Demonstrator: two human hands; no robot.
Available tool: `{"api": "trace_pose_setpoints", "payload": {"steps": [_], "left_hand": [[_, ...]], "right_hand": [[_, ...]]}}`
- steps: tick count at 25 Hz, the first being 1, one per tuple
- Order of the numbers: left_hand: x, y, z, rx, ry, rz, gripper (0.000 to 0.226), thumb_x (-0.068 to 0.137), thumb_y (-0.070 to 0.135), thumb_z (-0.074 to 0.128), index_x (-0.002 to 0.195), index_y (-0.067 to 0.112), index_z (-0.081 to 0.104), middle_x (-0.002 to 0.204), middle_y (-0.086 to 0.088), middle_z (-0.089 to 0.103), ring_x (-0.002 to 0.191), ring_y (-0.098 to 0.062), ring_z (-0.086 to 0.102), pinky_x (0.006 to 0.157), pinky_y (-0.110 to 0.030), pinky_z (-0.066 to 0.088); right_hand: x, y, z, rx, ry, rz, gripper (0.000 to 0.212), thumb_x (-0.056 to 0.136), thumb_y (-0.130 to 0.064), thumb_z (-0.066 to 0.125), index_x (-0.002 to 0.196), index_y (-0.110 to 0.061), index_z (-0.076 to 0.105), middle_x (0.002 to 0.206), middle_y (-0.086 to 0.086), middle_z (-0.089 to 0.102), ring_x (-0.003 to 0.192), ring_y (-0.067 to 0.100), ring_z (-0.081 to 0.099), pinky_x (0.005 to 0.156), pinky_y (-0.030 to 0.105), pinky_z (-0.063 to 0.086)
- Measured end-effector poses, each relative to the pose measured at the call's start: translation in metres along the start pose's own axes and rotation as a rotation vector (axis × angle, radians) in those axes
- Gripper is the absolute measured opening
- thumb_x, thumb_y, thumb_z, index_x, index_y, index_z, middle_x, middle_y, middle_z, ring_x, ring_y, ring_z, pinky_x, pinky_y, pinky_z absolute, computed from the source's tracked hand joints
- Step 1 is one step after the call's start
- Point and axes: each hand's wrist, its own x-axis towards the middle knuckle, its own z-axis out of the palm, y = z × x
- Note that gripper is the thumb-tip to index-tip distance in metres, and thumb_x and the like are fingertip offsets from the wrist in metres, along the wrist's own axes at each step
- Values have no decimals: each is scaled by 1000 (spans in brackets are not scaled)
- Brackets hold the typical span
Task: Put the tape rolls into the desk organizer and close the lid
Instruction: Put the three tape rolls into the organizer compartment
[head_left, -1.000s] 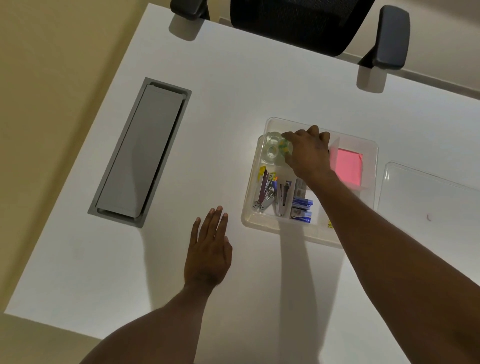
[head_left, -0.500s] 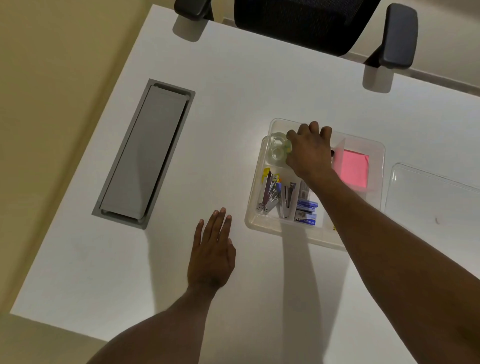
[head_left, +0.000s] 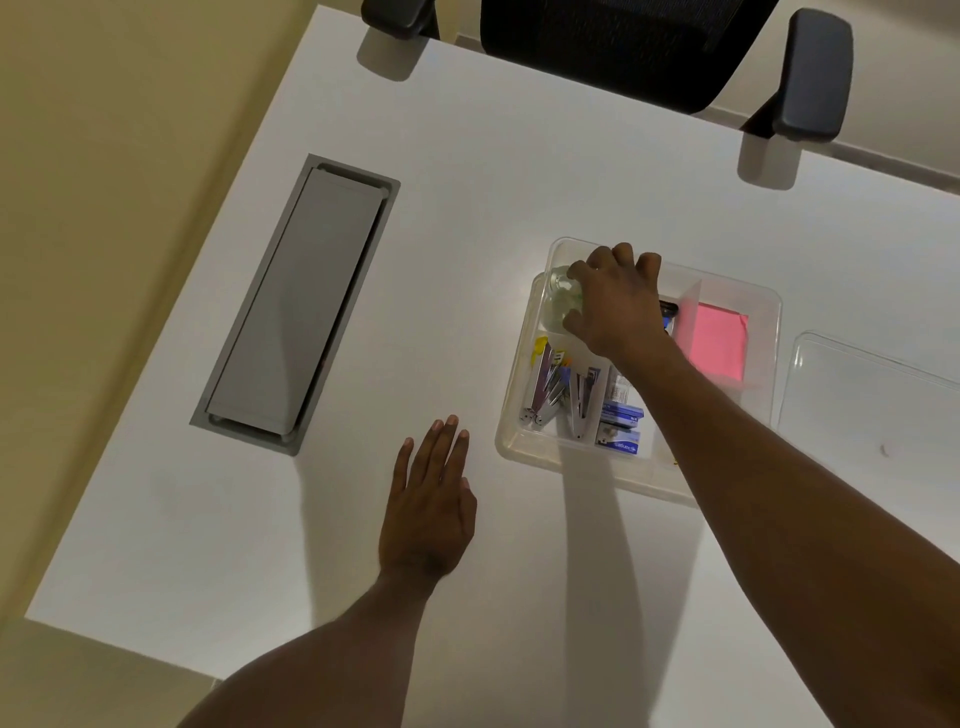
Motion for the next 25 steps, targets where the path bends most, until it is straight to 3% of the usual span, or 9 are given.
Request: {"api": "trace_pose_setpoints", "payload": {"steps": [10,15,18,23,25], "left_hand": [[0,1,-2,-13,-9,1,60,108,42,14,163,22,27,174,-2,21,162,-23,18,129,-54,26],[0,2,-3,-21,-7,-3,60,108,43,12,163,22,26,174,-2,23,161,-24,20,128,-55,26],[0,2,-3,-17,-10,-6,61,108,44,11,163,22,26,173,-2,23,161,-24,21,128,-54,27],[0,1,-3,-22,-6,-3,59,108,42,15,163,22,27,174,-2,23,161,-23,20,129,-54,26],[-1,1,-2,-23,-4,0,59,108,41,16,163,21,27,174,-2,22,162,-23,19,129,-54,26]], "right_hand": [[6,-6,1,-7,-46,-35,24,80,-27,72,104,-21,74,111,7,56,111,31,46,94,46,34],[7,2,6,57,-64,-76,52,83,-41,68,129,-18,58,125,7,61,122,29,47,100,48,29],[9,2,9,19,-134,-99,47,86,-45,63,127,-20,59,123,4,63,119,28,47,97,47,29],[9,2,6,84,-144,-141,29,93,-34,59,121,-30,65,121,0,65,121,25,47,98,47,27],[8,4,4,131,-171,-146,37,92,-40,58,128,-29,61,123,1,64,121,25,48,100,47,27]]}}
